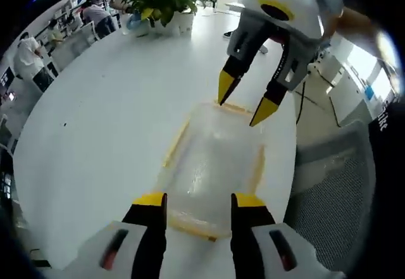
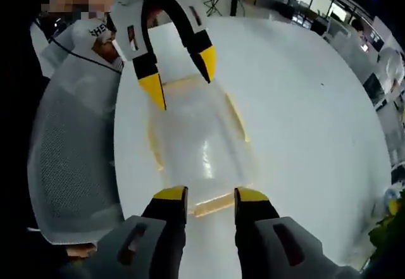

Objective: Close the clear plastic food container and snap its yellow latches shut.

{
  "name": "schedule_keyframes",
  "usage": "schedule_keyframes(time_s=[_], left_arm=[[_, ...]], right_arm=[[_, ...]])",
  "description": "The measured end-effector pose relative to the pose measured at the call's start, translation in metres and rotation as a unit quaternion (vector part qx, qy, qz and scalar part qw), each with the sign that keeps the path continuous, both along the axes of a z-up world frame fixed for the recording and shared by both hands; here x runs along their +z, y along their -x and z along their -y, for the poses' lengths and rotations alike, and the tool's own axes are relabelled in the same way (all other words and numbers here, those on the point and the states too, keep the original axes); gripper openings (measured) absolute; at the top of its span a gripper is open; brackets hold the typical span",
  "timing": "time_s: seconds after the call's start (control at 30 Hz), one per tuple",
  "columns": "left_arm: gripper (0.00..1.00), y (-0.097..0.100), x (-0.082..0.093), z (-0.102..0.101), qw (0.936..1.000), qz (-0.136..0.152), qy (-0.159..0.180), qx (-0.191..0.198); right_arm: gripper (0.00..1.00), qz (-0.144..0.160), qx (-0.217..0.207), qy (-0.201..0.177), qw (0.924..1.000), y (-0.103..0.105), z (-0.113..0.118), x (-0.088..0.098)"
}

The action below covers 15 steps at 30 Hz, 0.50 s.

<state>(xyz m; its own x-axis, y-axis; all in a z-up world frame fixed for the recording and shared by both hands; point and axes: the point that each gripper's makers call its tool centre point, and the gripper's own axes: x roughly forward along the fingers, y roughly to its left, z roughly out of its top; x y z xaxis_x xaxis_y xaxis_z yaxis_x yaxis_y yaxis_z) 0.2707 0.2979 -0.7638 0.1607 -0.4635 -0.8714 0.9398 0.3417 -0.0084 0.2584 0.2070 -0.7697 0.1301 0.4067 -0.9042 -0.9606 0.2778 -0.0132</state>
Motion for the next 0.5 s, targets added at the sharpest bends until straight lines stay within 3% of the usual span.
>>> schedule_keyframes(time_s=[0.33,0.5], left_arm=[[0.32,0.004,0.002,0.018,0.9996,0.006,0.015,-0.023],[0.32,0.009,0.001,0.02,0.9994,0.001,0.016,-0.031]], right_arm=[[0.26,-0.012,0.015,-0.047,0.9987,-0.009,-0.026,0.01],[0.26,-0.016,0.031,-0.05,0.9982,-0.009,-0.034,0.007]])
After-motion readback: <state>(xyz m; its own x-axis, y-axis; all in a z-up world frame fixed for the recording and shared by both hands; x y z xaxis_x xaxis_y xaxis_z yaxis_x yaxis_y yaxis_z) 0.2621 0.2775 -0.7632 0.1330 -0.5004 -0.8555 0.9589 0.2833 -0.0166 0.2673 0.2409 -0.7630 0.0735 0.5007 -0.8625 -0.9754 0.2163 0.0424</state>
